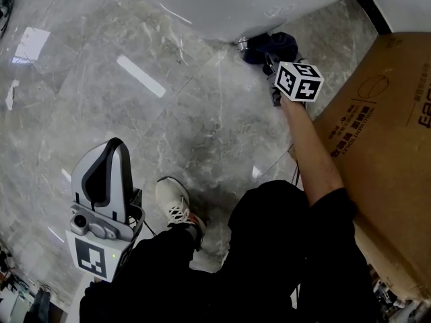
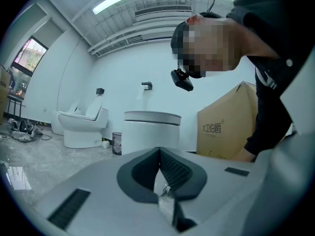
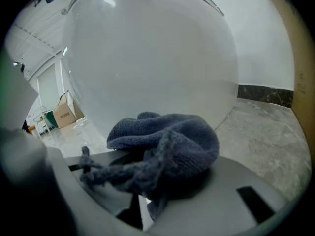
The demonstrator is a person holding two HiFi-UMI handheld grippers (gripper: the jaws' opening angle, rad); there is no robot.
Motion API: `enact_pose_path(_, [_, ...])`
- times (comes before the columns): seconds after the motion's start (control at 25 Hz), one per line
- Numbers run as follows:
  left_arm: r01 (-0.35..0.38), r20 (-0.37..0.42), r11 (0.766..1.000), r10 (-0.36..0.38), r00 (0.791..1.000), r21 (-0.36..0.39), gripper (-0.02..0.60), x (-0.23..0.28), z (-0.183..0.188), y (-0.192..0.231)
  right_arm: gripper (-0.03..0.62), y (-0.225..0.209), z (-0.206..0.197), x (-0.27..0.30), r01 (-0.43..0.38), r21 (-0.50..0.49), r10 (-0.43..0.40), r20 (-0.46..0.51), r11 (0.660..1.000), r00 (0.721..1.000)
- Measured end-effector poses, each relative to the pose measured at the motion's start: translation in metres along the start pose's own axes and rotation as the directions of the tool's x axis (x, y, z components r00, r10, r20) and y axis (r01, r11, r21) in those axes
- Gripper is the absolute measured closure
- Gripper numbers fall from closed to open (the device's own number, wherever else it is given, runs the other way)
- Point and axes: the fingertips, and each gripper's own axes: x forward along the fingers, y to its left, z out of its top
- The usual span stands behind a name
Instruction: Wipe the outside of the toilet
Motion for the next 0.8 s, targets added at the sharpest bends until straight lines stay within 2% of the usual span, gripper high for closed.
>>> enact_pose_path(0.08, [-0.004,0.000,1.000,0.004,1.000,-0.007,0.571,0.001,0.000,0.000,0.494,0.001,0.005,-0.012,0.019,0.011,-0.019,0.015,1.000,1.000])
enact_pose_path(0.24, [-0.034,0.012,0.999,0.034,0.999,-0.025,0.571,0.006,0.005,0.002,0.494,0.007,0.030,-0.043,0.050,-0.044,-0.047,0.060,0.998,0.997])
enact_pose_path(0.44, [-0.071,0.025,0.997,0.071,0.997,-0.010,0.571,0.012,0.018,0.006,0.494,0.014,0.073,-0.090,0.075,-0.041,-0.068,0.145,0.996,0.987])
enact_pose_path(0.64, [-0.126,0.033,0.991,0.125,0.992,0.044,0.571,0.010,0.035,0.018,0.494,0.039,0.121,-0.148,0.081,-0.052,-0.064,0.262,0.995,0.963])
enact_pose_path(0.8, [-0.193,0.045,0.979,0.190,0.981,0.072,0.571,0.001,0.058,0.034,0.494,0.072,0.142,-0.197,0.069,-0.087,-0.034,0.352,0.994,0.936])
